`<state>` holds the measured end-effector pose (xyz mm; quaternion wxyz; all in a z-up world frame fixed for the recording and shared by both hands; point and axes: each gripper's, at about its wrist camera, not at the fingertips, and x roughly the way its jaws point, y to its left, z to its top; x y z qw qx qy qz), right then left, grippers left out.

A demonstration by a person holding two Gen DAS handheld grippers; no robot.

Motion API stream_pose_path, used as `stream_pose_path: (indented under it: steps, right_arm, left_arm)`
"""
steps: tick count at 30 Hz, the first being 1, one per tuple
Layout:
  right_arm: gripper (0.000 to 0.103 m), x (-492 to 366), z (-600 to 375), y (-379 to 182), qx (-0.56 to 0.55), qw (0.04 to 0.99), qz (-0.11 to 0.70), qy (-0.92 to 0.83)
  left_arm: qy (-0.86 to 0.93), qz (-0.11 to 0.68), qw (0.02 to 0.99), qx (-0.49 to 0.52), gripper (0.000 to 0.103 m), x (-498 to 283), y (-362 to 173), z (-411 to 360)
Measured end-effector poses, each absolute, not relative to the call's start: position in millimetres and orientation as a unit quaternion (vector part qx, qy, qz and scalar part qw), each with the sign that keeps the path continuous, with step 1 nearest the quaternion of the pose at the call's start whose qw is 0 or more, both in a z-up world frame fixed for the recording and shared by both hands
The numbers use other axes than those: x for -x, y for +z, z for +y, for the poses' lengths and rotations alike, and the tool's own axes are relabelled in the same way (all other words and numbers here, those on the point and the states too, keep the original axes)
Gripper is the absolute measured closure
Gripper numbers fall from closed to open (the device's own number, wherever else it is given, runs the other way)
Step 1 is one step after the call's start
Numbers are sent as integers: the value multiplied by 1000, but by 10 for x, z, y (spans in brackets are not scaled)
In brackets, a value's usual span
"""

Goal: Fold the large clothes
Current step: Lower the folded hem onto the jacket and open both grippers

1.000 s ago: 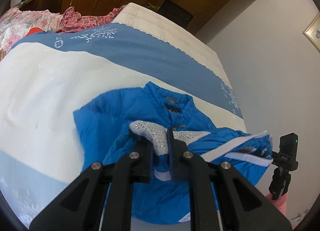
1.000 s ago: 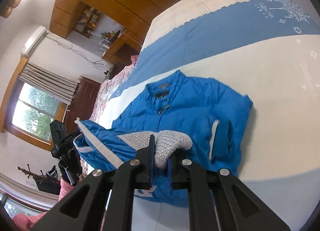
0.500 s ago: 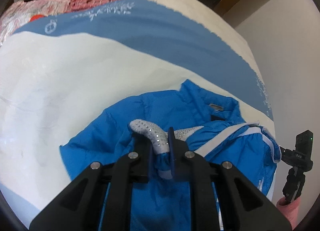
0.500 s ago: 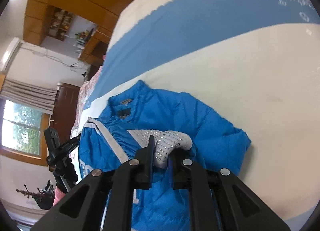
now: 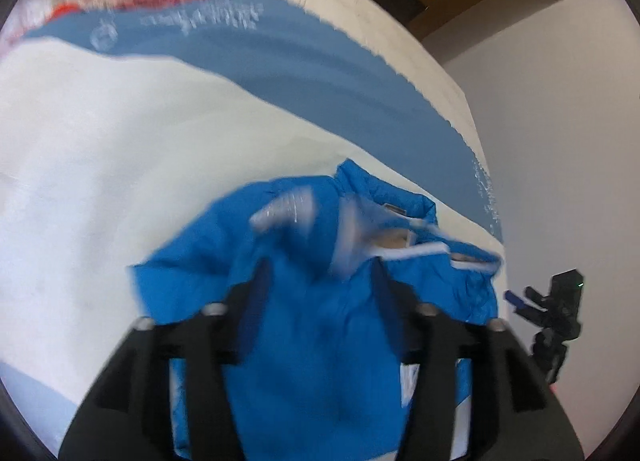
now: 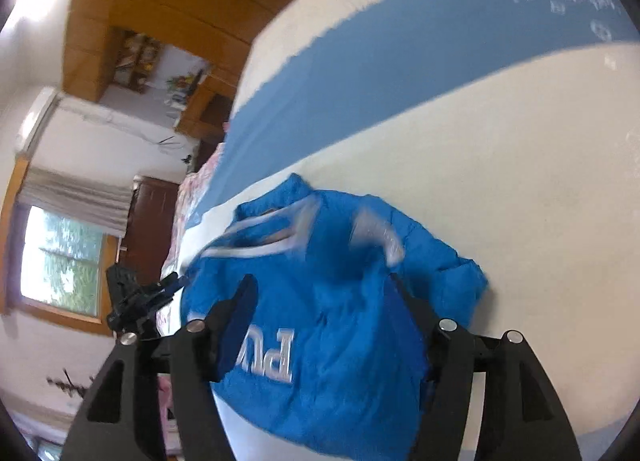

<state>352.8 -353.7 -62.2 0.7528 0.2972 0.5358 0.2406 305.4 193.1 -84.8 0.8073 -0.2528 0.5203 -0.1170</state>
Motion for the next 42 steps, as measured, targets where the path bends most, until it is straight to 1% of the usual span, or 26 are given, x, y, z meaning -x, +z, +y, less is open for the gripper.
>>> stream_pose_path:
  steps: [3,6,8,9,10,11,12,14,15,19,21,22,25,27,28,32,35,36,37,38,39,42]
  right_arm:
    - [37,-3417,-3428,-636,-251,767,544,230]
    - [36,-3421,-3272,-852,-222,761,574,207]
    - [37,-3430,-3195,-941,-210,761,579,204]
    - [45,-3432,-3129,-959,-187,769,580,191]
    - [53,-3439,-3087,-960,-170,775,582,181]
    - [69,-3447,-3050,-956,-154,780,583,169]
    - [83,-3449,-3040,-947,-146,784,580,165]
    - [92,-3456,-3062,-857,-153,792,566,172]
    - [95,-3476,-3101,-774,-163,797,555,173]
    - [95,-3537,-3226,-618,-185,812,532,155]
    - [95,-3600,-3244,-669,-193,809,536,144]
    - [95,-3645,-3232,-746,-191,806,545,133]
    - [95,-3693,-3158,-1057,-188,792,570,112]
    - [93,-3693,-3162,-1264,-196,782,581,108]
    - [93,-3676,-3153,-1359,-201,781,581,109]
    - [93,-3633,-3146,-1441,-201,783,580,101]
    - [90,-3590,-3137,-1338,-189,791,576,88]
    - [84,-3522,-3162,-1245,-186,799,566,78]
    - [81,-3484,-3192,-1158,-182,807,558,72]
    - [76,-3421,-3197,-1049,-172,817,546,64]
    - [76,-3351,-3195,-956,-162,826,536,55]
    - [76,-3091,-3079,-665,-152,847,505,72]
  left_arm:
    - [-73,520,831,183,45,-2840,-831,1916]
    - [-60,538,828,148,44,-2730,-989,1817]
    - [-61,546,825,130,45,-2670,-1100,1698]
    - [-56,543,830,114,47,-2643,-1123,1629]
    - [-51,540,834,102,52,-2630,-1123,1570]
    - [-45,537,837,88,66,-2636,-1120,1508]
    - [-44,535,840,82,84,-2637,-1111,1454]
    - [-47,524,845,96,93,-2628,-1056,1418]
    - [-46,510,853,100,94,-2637,-972,1414]
    - [-31,469,875,112,95,-2720,-748,1425]
    - [-18,472,875,109,95,-2829,-765,1415]
    - [-11,477,872,103,95,-2865,-802,1411]
    - [3,516,850,107,94,-2974,-1131,1448]
    - [1,532,839,119,91,-2979,-1348,1475]
    - [0,534,837,121,91,-2981,-1398,1478]
    - [8,541,835,94,88,-2984,-1476,1399]
    - [16,557,824,103,86,-3044,-1395,1430]
    - [22,558,822,112,84,-3042,-1328,1473]
    - [27,553,824,120,83,-3000,-1251,1524]
    - [31,543,829,128,78,-2973,-1166,1579]
    - [39,530,836,134,76,-2909,-1063,1613]
    - [44,483,862,149,78,-2698,-726,1593]
